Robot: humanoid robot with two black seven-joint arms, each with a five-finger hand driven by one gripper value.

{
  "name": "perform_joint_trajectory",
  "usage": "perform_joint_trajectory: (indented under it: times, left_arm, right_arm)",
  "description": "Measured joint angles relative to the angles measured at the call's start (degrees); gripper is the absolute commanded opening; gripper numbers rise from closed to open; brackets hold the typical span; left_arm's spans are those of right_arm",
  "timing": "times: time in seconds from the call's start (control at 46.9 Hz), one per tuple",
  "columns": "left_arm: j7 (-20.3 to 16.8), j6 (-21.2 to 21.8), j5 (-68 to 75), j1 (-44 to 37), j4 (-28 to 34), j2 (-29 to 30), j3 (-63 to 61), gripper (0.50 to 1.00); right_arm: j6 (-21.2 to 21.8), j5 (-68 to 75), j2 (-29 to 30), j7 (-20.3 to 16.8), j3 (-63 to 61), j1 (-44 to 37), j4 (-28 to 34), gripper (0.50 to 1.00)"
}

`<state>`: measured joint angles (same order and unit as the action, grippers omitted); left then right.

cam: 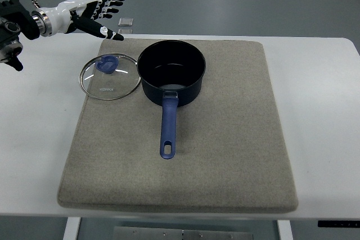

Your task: Open pot lid and place left with left hand

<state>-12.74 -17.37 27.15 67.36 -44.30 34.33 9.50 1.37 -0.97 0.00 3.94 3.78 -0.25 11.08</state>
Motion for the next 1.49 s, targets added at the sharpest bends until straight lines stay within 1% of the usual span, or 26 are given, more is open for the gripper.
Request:
perform_joint_trajectory:
  times: [0.128, 0.234, 0.426, 0.533, 0.618, 0.725, 0.789, 0.895, 0.959, 1.151, 1.279, 1.343, 1.492]
  left_arm:
    - [-0.01, -0.18, -9.03, -2.38, 3.60, -0.29, 2.46, 0.992]
    - [-0.01, -1.01, -15.20, -7.22, 5.80, -0.81, 8.88, 0.992]
    - [0.11, -1.90, -16.61, -12.24, 6.41, -2.19, 17.71, 0.992]
    - [0.58, -4.34, -17.39, -13.56, 8.08, -3.39, 20.75, 0.992]
    - [1.62, -8.27, -20.03, -14.28, 9.94, -4.14, 22.79, 0.992]
    - [5.35, -13.64, -25.83, -14.38, 13.59, -4.42, 23.40, 0.992]
    - [8.10, -15.48, -30.15, -14.28, 15.58, -4.44, 23.46, 0.992]
    - [12.68, -17.24, -37.17, -14.12, 17.17, -4.51, 23.58, 0.992]
    - [15.31, -17.59, -40.92, -13.97, 17.37, -4.49, 23.80, 0.992]
    - [20.56, -17.64, -50.51, -13.91, 17.27, -4.47, 25.25, 0.992]
    - [26.02, -17.64, -57.48, -14.20, 17.14, -4.45, 26.65, 0.992]
    - [26.90, -17.64, -58.70, -14.42, 17.13, -4.45, 26.70, 0.992]
    - [27.08, -17.64, -58.98, -15.43, 17.09, -5.59, 26.78, 0.992]
  right_arm:
    - [0.00, 0.00, 0.00, 0.00, 0.00, -0.01, 0.00, 0.917]
    - [0.00, 0.00, 0.00, 0.00, 0.00, -0.02, 0.00, 0.917]
    - [0.00, 0.00, 0.00, -0.01, 0.00, 0.01, 0.00, 0.917]
    - [-0.02, 0.00, 0.00, -0.01, 0.00, 0.02, 0.00, 0.917]
    - [-0.03, 0.00, 0.00, 0.00, 0.00, -0.01, 0.00, 0.917]
    - [-0.03, 0.00, 0.00, 0.00, 0.00, -0.01, 0.00, 0.917]
    - [-0.03, 0.00, 0.00, 0.01, 0.00, -0.02, 0.00, 0.917]
    - [-0.03, 0.00, 0.00, 0.01, 0.00, -0.02, 0.00, 0.917]
    - [-0.02, 0.00, 0.00, 0.01, 0.00, -0.02, 0.00, 0.917]
    - [-0.02, 0.00, 0.00, -0.02, 0.00, 0.00, 0.00, 0.917]
    - [-0.02, 0.00, 0.00, -0.02, 0.00, -0.01, 0.00, 0.917]
    - [-0.03, 0.00, 0.00, 0.00, 0.00, -0.01, 0.00, 0.917]
    - [-0.04, 0.00, 0.00, 0.02, 0.00, -0.02, 0.00, 0.917]
